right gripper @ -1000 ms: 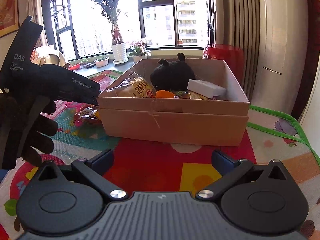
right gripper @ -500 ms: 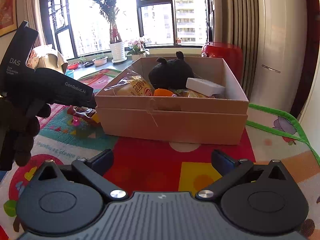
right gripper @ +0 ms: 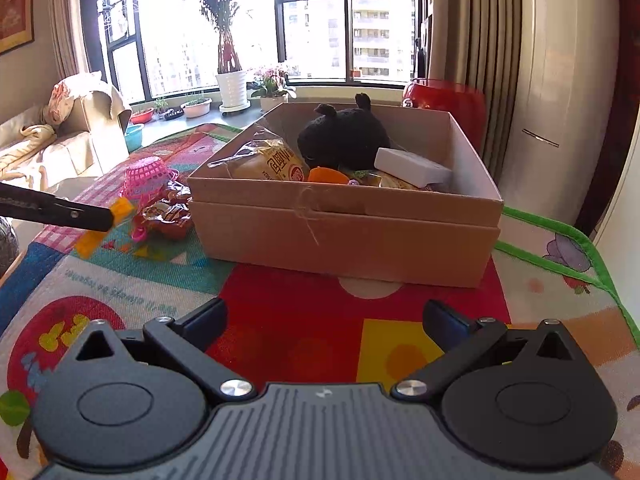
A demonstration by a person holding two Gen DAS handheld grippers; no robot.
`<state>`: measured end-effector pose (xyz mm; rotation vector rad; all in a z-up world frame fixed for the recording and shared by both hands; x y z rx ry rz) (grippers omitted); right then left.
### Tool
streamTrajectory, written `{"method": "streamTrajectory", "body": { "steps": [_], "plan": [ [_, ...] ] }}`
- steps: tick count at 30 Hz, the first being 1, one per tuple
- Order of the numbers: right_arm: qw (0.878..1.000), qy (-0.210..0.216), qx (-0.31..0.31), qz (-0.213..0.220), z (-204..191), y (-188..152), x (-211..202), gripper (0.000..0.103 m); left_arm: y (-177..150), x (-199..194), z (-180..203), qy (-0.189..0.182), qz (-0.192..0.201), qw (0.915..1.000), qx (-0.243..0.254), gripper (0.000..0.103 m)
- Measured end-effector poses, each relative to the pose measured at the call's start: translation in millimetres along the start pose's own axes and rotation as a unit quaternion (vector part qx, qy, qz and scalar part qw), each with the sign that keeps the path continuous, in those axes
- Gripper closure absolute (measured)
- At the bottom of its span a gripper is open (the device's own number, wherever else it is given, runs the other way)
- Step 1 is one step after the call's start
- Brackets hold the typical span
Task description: Organize objects
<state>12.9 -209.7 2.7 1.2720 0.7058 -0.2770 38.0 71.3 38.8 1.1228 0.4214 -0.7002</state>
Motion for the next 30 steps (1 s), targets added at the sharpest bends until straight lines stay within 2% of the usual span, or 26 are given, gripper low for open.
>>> {"method": "streamTrajectory", "body": {
  "steps": [4,7,12,16,18,20,21,23,25,27,30],
  "plan": [
    [0.999,0.030,-0.033,-0.006,-25.8,7.1,-1.7,0.000,-2.0,-23.5,-41.0,0.034,0.029,0.9975,-0.054,0.089],
    [0.996,0.050,-0.071,0.006,-54.7,21.6,-4.3,0.000,-2.1,-29.9,-60.8,0.048,0.041,0.9950,-0.077,0.089],
    [0.984,0.076,-0.156,0.032,-96.6,73.1,-4.3,0.000,-5.5,-36.8,-73.8,0.028,0.043,0.9952,-0.084,0.089],
    [0.981,0.133,-0.143,-0.006,-106.9,124.4,28.4,0.000,-11.5,-38.6,-75.3,0.012,0.041,0.9947,-0.093,0.089],
    [0.976,0.122,-0.179,-0.021,-118.4,137.6,49.7,0.000,-14.2,-39.7,-73.5,0.006,0.039,0.9948,-0.094,0.089],
    [0.969,0.096,-0.225,-0.039,-128.7,145.5,71.8,0.000,-16.5,-41.7,-70.5,0.001,0.039,0.9952,-0.090,0.089],
    [0.969,0.081,-0.228,-0.048,-129.7,150.0,82.2,0.002,-17.2,-43.2,-69.6,0.000,0.040,0.9954,-0.088,0.089],
    [0.973,0.060,-0.213,-0.070,-126.2,160.7,101.1,0.022,-18.5,-45.3,-68.7,-0.002,0.041,0.9954,-0.087,0.089],
    [0.974,0.015,-0.211,-0.075,-118.7,167.7,118.1,0.031,-19.0,-46.6,-68.3,-0.004,0.042,0.9952,-0.088,0.089],
    [0.970,-0.015,-0.227,-0.084,-115.7,168.5,131.5,0.032,-19.4,-46.7,-67.3,-0.008,0.042,0.9952,-0.089,0.089],
    [0.966,-0.008,-0.223,-0.128,-110.1,161.8,142.5,0.042,-20.6,-47.3,-65.7,-0.012,0.041,0.9952,-0.088,0.089]
  ]
}}
Point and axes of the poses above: each gripper's, at about its wrist camera, not at the fingertips, and x roughly the way its jaws point, z to its right, y to its top, the point moved 1 cm from there along x, roughly the way its jaws point, and after that the axes turned 11 degrees about -x, right-handed, at the moved point
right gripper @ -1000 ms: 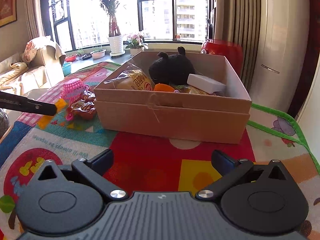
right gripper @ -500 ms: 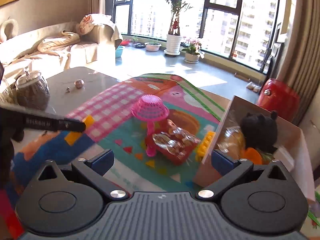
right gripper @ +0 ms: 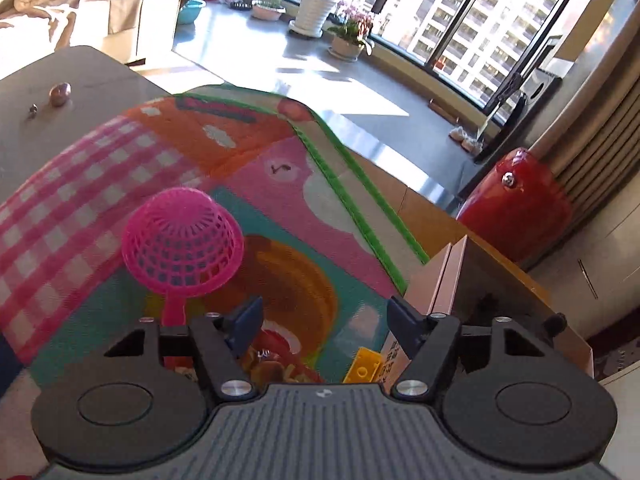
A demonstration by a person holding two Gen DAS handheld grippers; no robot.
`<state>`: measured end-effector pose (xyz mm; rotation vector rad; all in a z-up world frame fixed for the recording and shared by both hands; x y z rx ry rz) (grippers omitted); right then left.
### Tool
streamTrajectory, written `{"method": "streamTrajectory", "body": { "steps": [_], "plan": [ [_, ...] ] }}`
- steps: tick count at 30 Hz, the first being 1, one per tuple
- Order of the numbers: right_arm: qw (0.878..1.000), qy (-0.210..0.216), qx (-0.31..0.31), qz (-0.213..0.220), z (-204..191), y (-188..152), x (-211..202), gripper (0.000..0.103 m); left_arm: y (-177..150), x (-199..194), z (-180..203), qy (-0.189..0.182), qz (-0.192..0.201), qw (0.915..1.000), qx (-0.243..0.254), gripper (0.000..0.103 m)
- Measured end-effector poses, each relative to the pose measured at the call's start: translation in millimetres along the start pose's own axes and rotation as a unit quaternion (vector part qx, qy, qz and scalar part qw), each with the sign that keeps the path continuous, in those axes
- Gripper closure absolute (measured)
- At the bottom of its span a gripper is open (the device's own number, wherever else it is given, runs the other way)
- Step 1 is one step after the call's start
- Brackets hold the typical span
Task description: Organize objects
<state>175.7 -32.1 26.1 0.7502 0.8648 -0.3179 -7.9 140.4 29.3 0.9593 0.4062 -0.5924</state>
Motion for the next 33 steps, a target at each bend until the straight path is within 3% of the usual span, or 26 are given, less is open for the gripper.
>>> {"method": "streamTrajectory", "body": {
  "steps": [1,8,12,15,17,19,20,22,24,25,29,33],
  "plan": [
    [1.000,0.007,-0.001,0.001,-1.0,-3.6,-2.3,0.048,-0.4,-0.2,0.0,-0.001,0.000,1.0000,-0.001,0.089],
    [0.996,0.092,-0.007,0.007,-15.6,-36.9,-45.7,0.048,-5.2,6.0,-0.8,-0.009,-0.006,0.9999,-0.007,0.089],
    [0.988,0.152,-0.025,-0.021,-26.9,-52.8,-70.2,0.048,-7.2,10.5,-1.5,-0.016,-0.011,0.9998,-0.009,0.089],
    [0.985,0.168,-0.024,-0.029,-21.7,-47.0,-81.1,0.048,-8.0,12.1,-3.6,-0.018,-0.011,0.9997,-0.013,0.089],
    [0.989,0.149,-0.007,-0.010,-1.9,-31.7,-85.4,0.044,-8.4,11.9,-5.7,-0.020,-0.010,0.9996,-0.017,0.089],
    [0.996,0.092,0.005,0.004,20.2,-11.0,-75.4,0.032,-7.8,10.5,-7.5,-0.023,-0.008,0.9995,-0.021,0.089],
    [0.999,0.050,-0.001,-0.001,28.2,0.3,-64.5,0.020,-7.7,9.5,-8.3,-0.025,-0.006,0.9994,-0.022,0.089],
    [0.999,0.001,-0.025,-0.034,36.8,19.7,-36.3,0.017,-7.3,8.0,-9.1,-0.030,-0.002,0.9993,-0.024,0.089],
    [0.995,-0.042,-0.065,-0.070,35.9,32.8,-6.8,0.036,-6.8,6.3,-10.7,-0.036,0.004,0.9990,-0.027,0.089],
    [0.989,-0.057,-0.095,-0.093,30.7,36.2,7.3,0.063,-6.7,5.6,-11.7,-0.039,0.007,0.9988,-0.029,0.089],
    [0.959,-0.126,-0.212,-0.143,4.3,36.6,39.2,0.063,-5.1,5.8,-17.9,-0.050,0.011,0.9980,-0.038,0.089],
    [0.948,-0.130,-0.235,-0.173,1.0,43.2,49.6,0.058,-4.6,9.1,-24.0,-0.055,0.010,0.9973,-0.047,0.089]
  ]
}}
Point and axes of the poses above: each gripper's, at about its wrist camera, not at the fingertips, and x roughly the way its jaws point, z to its right, y to its top, the point moved 1 cm from there along x, roughly the way its jaws point, and after that the axes turned 11 degrees about -x, right-handed, at the moved point
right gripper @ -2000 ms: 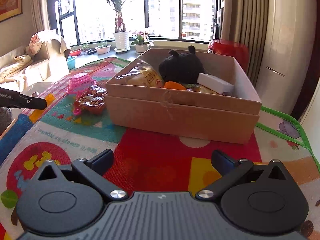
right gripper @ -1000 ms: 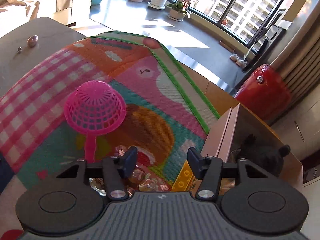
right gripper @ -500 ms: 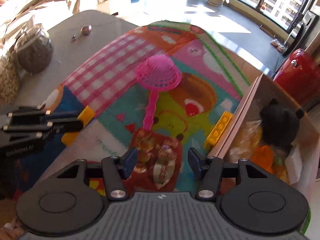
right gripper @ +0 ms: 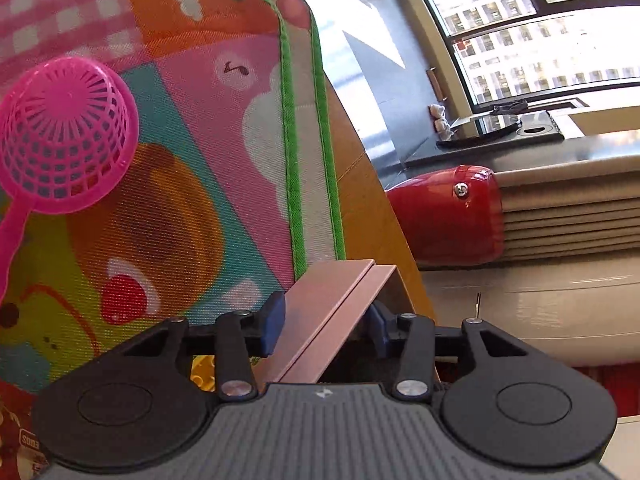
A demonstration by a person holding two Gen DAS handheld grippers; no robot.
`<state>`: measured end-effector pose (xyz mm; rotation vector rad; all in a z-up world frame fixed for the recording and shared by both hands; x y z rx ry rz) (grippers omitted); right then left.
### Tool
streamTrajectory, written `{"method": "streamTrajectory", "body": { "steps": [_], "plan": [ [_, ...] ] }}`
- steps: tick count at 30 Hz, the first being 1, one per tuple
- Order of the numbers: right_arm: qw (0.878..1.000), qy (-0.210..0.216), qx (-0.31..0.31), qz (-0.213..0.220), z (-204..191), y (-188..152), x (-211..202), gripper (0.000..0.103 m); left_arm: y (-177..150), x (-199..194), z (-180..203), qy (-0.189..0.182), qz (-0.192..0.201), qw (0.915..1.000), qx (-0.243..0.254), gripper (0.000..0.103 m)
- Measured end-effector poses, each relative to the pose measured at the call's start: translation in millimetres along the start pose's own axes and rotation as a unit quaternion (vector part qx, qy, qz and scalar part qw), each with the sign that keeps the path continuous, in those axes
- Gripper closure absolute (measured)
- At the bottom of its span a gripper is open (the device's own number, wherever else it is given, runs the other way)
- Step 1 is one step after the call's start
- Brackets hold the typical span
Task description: Organize objects
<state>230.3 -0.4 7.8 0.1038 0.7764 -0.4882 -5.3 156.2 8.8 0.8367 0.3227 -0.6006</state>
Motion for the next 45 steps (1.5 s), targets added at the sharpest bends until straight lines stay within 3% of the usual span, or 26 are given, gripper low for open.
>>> {"method": "streamTrajectory", "body": {
  "steps": [6,11,15,16,17,19,26,31,36,45],
  "plan": [
    [1.000,-0.011,-0.020,0.008,-9.4,1.2,-9.7,0.058,-6.8,-6.0,-0.1,-0.008,0.003,1.0000,-0.004,0.089],
    [1.000,0.011,0.002,0.026,4.7,-14.3,-30.9,0.046,-8.1,-8.6,-6.4,-0.005,0.001,0.9999,-0.012,0.089],
    [0.998,-0.029,-0.005,0.057,3.8,-12.6,-48.0,0.044,-9.4,-5.6,-7.6,-0.008,-0.005,0.9998,-0.015,0.089],
    [0.997,-0.036,-0.022,0.059,-0.6,-8.3,-45.0,0.048,-9.5,-4.8,-6.7,-0.011,-0.006,0.9998,-0.014,0.089],
    [0.997,-0.044,-0.041,0.057,-6.6,-4.7,-41.7,0.060,-10.0,-5.0,-5.8,-0.013,-0.006,0.9998,-0.013,0.089],
    [0.992,-0.069,-0.093,0.051,-25.4,4.4,-30.3,0.068,-10.7,-4.7,-4.9,-0.016,-0.008,0.9998,-0.011,0.089],
    [0.976,-0.123,-0.179,0.016,-56.0,16.0,4.2,0.067,-11.3,-10.0,-9.0,0.000,-0.002,0.9998,-0.017,0.089],
    [0.979,-0.087,-0.180,0.031,-72.1,-3.8,-19.9,0.067,-16.5,-17.3,-3.8,-0.002,0.000,0.9999,-0.017,0.089],
    [0.986,-0.003,-0.155,0.055,-98.0,-47.6,-62.9,0.067,-35.5,-24.1,11.7,-0.012,-0.012,0.9998,-0.007,0.089],
    [0.988,0.027,-0.101,0.112,-123.8,-130.7,-105.8,0.067,-70.7,-30.5,54.6,-0.025,-0.033,0.9985,0.037,0.089]
  ]
}}
Point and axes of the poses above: each gripper's, at about its wrist camera, not at the fingertips, and x roughly the way its jaws point, z to its right, y to its top, the point moved 1 cm from there along x, roughly the way its jaws point, and after that the axes turned 11 degrees about -x, right-handed, at the moved point
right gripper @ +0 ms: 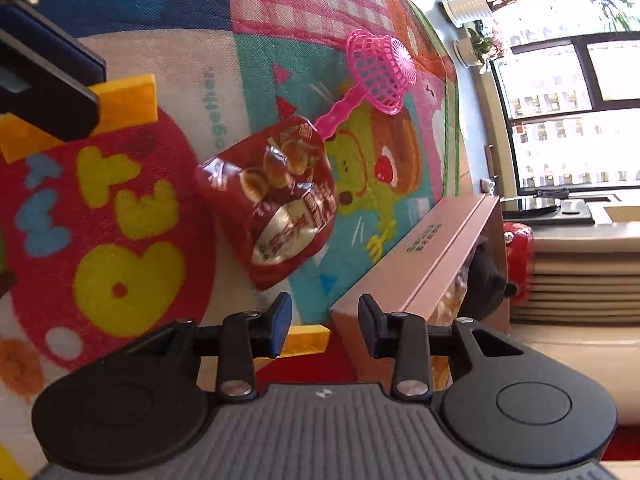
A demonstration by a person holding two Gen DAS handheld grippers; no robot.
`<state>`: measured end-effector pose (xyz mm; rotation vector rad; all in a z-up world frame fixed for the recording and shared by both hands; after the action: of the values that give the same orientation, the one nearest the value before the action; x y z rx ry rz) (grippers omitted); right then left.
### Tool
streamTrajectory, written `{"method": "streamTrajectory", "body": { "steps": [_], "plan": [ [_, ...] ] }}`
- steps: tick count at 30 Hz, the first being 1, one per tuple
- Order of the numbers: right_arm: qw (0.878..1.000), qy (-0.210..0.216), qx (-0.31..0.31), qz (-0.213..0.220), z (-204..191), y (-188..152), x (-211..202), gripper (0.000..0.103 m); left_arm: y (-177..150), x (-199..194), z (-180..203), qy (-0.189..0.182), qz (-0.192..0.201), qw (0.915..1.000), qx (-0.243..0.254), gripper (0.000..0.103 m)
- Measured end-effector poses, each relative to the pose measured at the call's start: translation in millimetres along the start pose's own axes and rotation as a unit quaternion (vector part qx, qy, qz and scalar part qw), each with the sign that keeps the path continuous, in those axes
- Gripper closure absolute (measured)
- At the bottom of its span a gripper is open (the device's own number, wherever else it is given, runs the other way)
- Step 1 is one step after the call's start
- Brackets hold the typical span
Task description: Organize objects
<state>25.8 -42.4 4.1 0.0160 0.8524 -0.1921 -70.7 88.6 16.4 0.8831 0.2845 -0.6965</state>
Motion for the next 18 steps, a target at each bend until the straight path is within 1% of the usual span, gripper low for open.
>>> {"method": "streamTrajectory", "body": {
  "steps": [1,3,5,6,7,8,9,10,11,12,13,15,16,17,18],
  "plan": [
    [1.000,-0.002,0.009,0.006,-0.1,-6.6,-3.7,0.066,-1.7,-0.5,5.6,0.002,0.001,1.0000,0.008,0.089],
    [0.999,-0.005,0.043,0.022,2.9,-22.4,-10.9,0.062,-6.4,-2.5,16.3,0.006,0.003,0.9997,0.022,0.089],
    [0.996,0.001,0.081,0.039,9.3,-36.4,-17.2,0.056,-10.5,-4.7,25.5,0.010,0.005,0.9994,0.033,0.089],
    [0.993,0.004,0.107,0.051,5.1,-44.2,-23.7,0.053,-12.1,-5.7,29.7,0.011,0.005,0.9992,0.038,0.089],
    [0.989,0.008,0.133,0.063,6.1,-53.5,-29.6,0.047,-14.0,-6.8,34.1,0.013,0.006,0.9989,0.044,0.089],
    [0.984,0.013,0.159,0.077,8.9,-63.3,-32.8,0.039,-15.3,-7.3,37.8,0.015,0.006,0.9987,0.048,0.089],
    [0.974,0.026,0.203,0.099,10.6,-81.1,-38.3,0.033,-16.8,-7.9,41.5,0.017,0.007,0.9985,0.052,0.089],
    [0.962,0.040,0.242,0.118,11.5,-94.6,-43.6,0.023,-18.1,-8.4,44.8,0.020,0.008,0.9983,0.055,0.089],
    [0.947,0.054,0.285,0.138,11.3,-109.5,-49.6,0.017,-19.2,-8.1,47.3,0.023,0.009,0.9981,0.056,0.089],
    [0.925,0.071,0.339,0.159,9.5,-129.7,-54.1,0.016,-20.0,-7.3,49.2,0.026,0.009,0.9980,0.057,0.089],
    [0.904,0.084,0.381,0.172,9.3,-146.5,-47.5,0.015,-20.8,-6.4,51.4,0.030,0.008,0.9979,0.058,0.089],
    [0.873,0.092,0.439,0.191,-3.1,-171.3,-44.1,0.015,-22.4,-3.3,54.8,0.038,0.007,0.9975,0.058,0.089],
    [0.863,0.095,0.455,0.199,-11.0,-178.5,-40.9,0.015,-23.3,-0.6,56.2,0.043,0.006,0.9974,0.058,0.089],
    [0.856,0.099,0.464,0.204,-17.3,-182.1,-39.5,0.015,-24.8,2.6,57.6,0.049,0.004,0.9971,0.058,0.089],
    [0.850,0.106,0.472,0.209,-23.7,-182.1,-29.5,0.015,-25.9,5.7,59.0,0.056,0.004,0.9967,0.059,0.089]
  ]
}}
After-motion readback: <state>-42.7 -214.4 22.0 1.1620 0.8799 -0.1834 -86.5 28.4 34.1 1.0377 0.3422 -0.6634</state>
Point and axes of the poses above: each gripper's, at about its wrist camera, not at the fingertips, and x roughly the way its jaws point, z to its right, y to its top, the point moved 1 cm from there along x, roughly the way its jaws point, and after that the axes turned 11 degrees about -x, right-handed, at the moved point
